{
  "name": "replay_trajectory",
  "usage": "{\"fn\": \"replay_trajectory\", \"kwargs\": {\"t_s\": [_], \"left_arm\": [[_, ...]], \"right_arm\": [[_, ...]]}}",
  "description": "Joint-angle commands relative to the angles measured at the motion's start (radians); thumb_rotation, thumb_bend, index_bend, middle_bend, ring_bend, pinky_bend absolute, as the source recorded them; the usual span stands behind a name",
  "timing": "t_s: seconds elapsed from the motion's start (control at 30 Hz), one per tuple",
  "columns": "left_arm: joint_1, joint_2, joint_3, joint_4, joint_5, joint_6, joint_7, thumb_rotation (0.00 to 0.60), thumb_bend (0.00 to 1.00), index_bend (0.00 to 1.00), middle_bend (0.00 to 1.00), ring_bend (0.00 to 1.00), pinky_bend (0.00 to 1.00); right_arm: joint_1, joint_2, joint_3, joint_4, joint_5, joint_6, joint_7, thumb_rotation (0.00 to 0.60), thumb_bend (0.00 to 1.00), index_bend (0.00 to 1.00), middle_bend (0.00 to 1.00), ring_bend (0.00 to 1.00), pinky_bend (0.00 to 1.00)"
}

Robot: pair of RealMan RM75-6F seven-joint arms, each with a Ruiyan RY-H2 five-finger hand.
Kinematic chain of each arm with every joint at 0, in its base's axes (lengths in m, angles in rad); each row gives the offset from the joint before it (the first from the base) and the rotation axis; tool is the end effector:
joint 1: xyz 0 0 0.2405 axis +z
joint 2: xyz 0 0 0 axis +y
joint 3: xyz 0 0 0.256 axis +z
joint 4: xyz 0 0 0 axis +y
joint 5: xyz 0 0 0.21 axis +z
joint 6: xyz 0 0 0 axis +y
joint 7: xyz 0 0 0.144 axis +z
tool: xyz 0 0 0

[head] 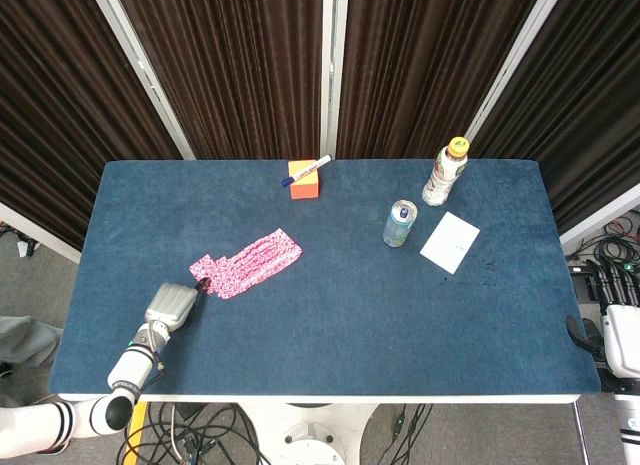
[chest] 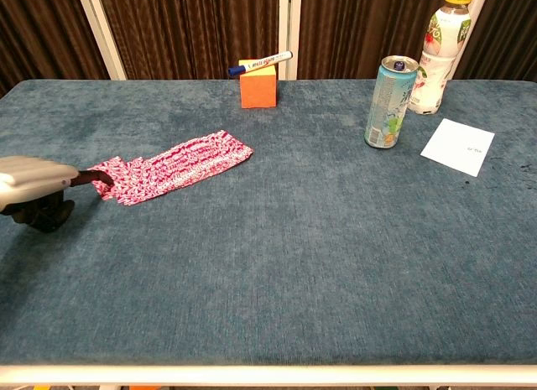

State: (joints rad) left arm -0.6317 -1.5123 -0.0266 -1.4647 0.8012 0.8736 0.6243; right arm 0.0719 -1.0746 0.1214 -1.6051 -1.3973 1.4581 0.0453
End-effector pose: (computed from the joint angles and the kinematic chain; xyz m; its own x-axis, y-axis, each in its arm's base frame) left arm -0.2559 0.2951 -0.0281 0.5802 0.5226 0.6248 0.7955 -0.1990 -0.5723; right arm -0.3262 -0.1913 0.1874 0.3853 0.0456 0.9217 -0.9197 0.1008 0.3794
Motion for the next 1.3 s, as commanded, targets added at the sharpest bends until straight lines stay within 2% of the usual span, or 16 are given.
{"fn": "replay_trajectory", "kwargs": {"t_s": [0.03,0.37,0.57,0.67,0.9,1.03,1.3], "left_arm": [[-0.007,0.004,0.002,0.028,-0.019,-0.002,0.000,0.600,0.76,0.10,0.98,0.91,0.93],[-0.028,-0.019,-0.012,0.188,-0.105,-0.037,-0.010,0.600,0.76,0.10,0.98,0.91,0.93],[-0.037,-0.022,-0.027,0.233,-0.120,-0.036,-0.021,0.600,0.76,0.10,0.98,0.91,0.93],[-0.032,-0.006,-0.031,0.194,-0.091,-0.010,-0.035,0.600,0.76,0.10,0.98,0.91,0.93],[-0.009,0.030,-0.014,-0.004,0.075,0.121,-0.045,0.600,0.76,0.10,0.98,0.91,0.92],[-0.015,0.034,-0.014,-0.076,0.130,0.138,-0.047,0.600,0.76,0.10,0.98,0.91,0.92],[-0.037,0.002,-0.017,-0.094,0.097,0.094,-0.034,0.600,0.76,0.10,0.98,0.91,0.92]], "right_arm": [[0.001,-0.002,0.000,0.001,0.000,0.000,-0.002,0.600,0.28,0.00,0.00,0.00,0.00],[0.003,-0.001,0.002,-0.012,0.003,0.000,-0.021,0.600,0.28,0.00,0.00,0.00,0.00],[0.005,-0.003,0.003,-0.016,0.004,-0.002,-0.027,0.600,0.28,0.00,0.00,0.00,0.00],[0.007,-0.005,0.003,-0.014,0.006,-0.005,-0.029,0.600,0.28,0.00,0.00,0.00,0.00],[0.009,-0.010,0.003,-0.009,0.009,-0.009,-0.029,0.600,0.28,0.00,0.00,0.00,0.00],[0.007,-0.007,0.003,-0.012,0.007,-0.002,-0.028,0.600,0.28,0.00,0.00,0.00,0.00],[0.005,-0.006,0.004,-0.007,0.007,-0.003,-0.008,0.600,0.28,0.00,0.00,0.00,0.00]]}}
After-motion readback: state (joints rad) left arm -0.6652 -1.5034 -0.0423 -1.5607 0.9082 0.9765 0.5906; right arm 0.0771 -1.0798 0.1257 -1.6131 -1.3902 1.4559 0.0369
